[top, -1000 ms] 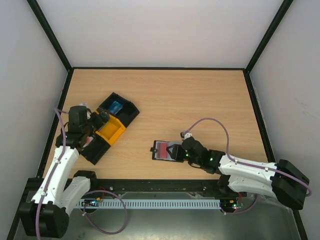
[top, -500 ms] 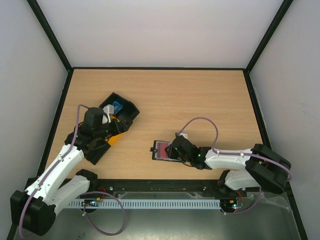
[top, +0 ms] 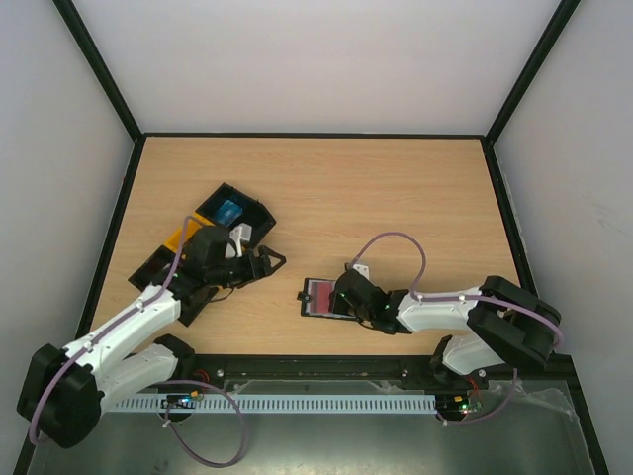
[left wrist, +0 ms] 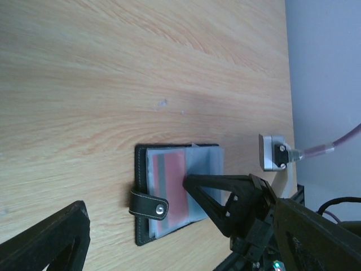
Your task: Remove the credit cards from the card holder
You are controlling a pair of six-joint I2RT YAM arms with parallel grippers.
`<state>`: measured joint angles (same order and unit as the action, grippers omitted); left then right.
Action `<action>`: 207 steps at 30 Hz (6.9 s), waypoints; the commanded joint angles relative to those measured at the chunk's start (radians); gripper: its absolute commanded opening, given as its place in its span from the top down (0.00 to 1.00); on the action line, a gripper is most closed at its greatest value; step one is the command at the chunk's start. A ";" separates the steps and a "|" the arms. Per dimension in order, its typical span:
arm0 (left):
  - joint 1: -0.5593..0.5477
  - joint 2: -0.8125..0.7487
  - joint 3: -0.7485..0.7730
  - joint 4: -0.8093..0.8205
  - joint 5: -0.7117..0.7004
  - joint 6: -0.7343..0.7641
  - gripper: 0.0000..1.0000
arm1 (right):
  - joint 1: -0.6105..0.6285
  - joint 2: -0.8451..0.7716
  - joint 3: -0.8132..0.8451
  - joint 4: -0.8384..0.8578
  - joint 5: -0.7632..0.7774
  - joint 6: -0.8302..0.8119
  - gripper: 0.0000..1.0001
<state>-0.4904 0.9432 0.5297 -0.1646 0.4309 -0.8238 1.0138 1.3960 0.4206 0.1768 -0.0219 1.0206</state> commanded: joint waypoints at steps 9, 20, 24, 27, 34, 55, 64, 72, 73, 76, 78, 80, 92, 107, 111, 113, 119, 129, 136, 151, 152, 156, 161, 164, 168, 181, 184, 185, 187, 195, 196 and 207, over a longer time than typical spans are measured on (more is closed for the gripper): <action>-0.147 0.234 -0.110 0.537 0.107 -0.276 0.06 | -0.003 0.003 -0.149 0.062 0.070 -0.007 0.98; -0.207 0.541 -0.067 0.843 0.129 -0.360 0.00 | -0.003 -0.017 -0.214 0.131 0.048 0.003 0.98; -0.218 0.603 -0.042 0.847 0.134 -0.349 0.00 | -0.003 -0.036 -0.221 0.126 0.050 0.000 0.98; -0.220 0.619 -0.040 0.834 0.126 -0.344 0.00 | -0.003 -0.049 -0.235 0.139 0.049 0.006 0.98; -0.224 0.656 -0.034 0.811 0.119 -0.320 0.00 | -0.003 -0.038 -0.249 0.164 0.037 0.006 0.98; -0.229 0.674 -0.040 0.780 0.117 -0.294 0.00 | -0.002 -0.157 -0.135 0.096 -0.038 0.019 0.87; -0.229 0.684 -0.044 0.787 0.126 -0.303 0.00 | -0.001 -0.069 -0.113 0.123 -0.055 0.018 0.86; -0.231 0.671 -0.060 0.814 0.131 -0.325 0.00 | -0.001 -0.083 -0.101 0.086 -0.030 0.026 0.86; -0.231 0.669 -0.060 0.815 0.133 -0.329 0.00 | -0.001 -0.081 -0.093 0.068 -0.018 0.022 0.86; -0.235 0.661 -0.059 0.815 0.134 -0.335 0.00 | -0.001 -0.064 -0.078 0.029 -0.005 0.015 0.86; -0.238 0.655 -0.059 0.816 0.135 -0.341 0.00 | -0.001 -0.052 -0.078 0.014 -0.002 0.015 0.86; -0.242 0.655 -0.058 0.830 0.139 -0.351 0.00 | -0.001 -0.043 -0.082 0.001 0.009 0.013 0.87; -0.263 0.656 -0.038 0.861 0.144 -0.384 0.00 | 0.000 -0.010 -0.138 0.061 0.011 0.025 0.93; -0.302 0.618 0.006 0.842 0.124 -0.408 0.00 | 0.000 -0.200 -0.157 0.024 0.074 0.019 0.84; -0.316 0.629 0.034 0.820 0.111 -0.401 0.00 | 0.000 -0.266 -0.175 0.010 0.092 0.030 0.82; -0.323 0.639 0.045 0.824 0.111 -0.406 0.00 | 0.000 -0.300 -0.179 -0.012 0.114 0.030 0.82; -0.355 0.660 0.094 0.815 0.099 -0.406 0.00 | 0.001 -0.403 -0.179 -0.117 0.176 0.029 0.78; -0.398 0.714 0.125 0.843 0.093 -0.412 0.00 | 0.000 -0.578 -0.196 -0.255 0.224 0.039 0.78; -0.395 0.707 0.123 0.829 0.088 -0.387 0.00 | 0.001 -0.613 -0.179 -0.286 0.233 0.032 0.75; -0.352 0.681 0.071 0.682 -0.011 -0.296 0.33 | -0.001 -0.532 -0.178 -0.202 0.179 0.032 0.79; -0.352 0.686 0.072 0.672 -0.013 -0.289 0.36 | -0.001 -0.518 -0.176 -0.194 0.176 0.032 0.79; -0.353 0.708 0.073 0.655 -0.018 -0.270 0.43 | -0.001 -0.464 -0.177 -0.169 0.172 0.029 0.82; -0.352 0.728 0.071 0.640 -0.024 -0.255 0.47 | -0.001 -0.405 -0.179 -0.164 0.169 0.027 0.85; -0.355 0.740 0.071 0.645 -0.012 -0.249 0.51 | -0.001 -0.381 -0.189 -0.174 0.168 0.025 0.87; -0.359 0.759 0.077 0.648 -0.007 -0.243 0.57 | -0.001 -0.368 -0.216 -0.179 0.169 0.033 0.89; -0.422 0.866 0.114 0.734 0.023 -0.283 0.67 | -0.001 -0.342 -0.274 -0.117 0.129 0.056 0.95; -0.428 0.887 0.104 0.806 0.044 -0.318 0.69 | -0.001 -0.331 -0.278 -0.099 0.132 0.056 0.95; -0.428 0.891 0.101 0.814 0.047 -0.322 0.70 | -0.001 -0.328 -0.278 -0.101 0.136 0.057 0.95; -0.428 0.889 0.096 0.817 0.041 -0.326 0.74 | -0.001 -0.330 -0.287 -0.095 0.141 0.068 0.95; -0.425 0.863 0.100 0.791 0.032 -0.306 0.95 | -0.001 -0.366 -0.309 -0.099 0.150 0.077 0.95; -0.425 0.859 0.098 0.792 0.035 -0.304 0.97 | -0.001 -0.372 -0.313 -0.099 0.148 0.079 0.95; -0.407 0.810 0.104 0.721 0.034 -0.272 0.97 | -0.001 -0.394 -0.321 -0.108 0.160 0.079 0.95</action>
<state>-0.9047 1.7767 0.6273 0.6167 0.4633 -1.1294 1.0126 0.9981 0.1303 0.1612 0.1375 1.0878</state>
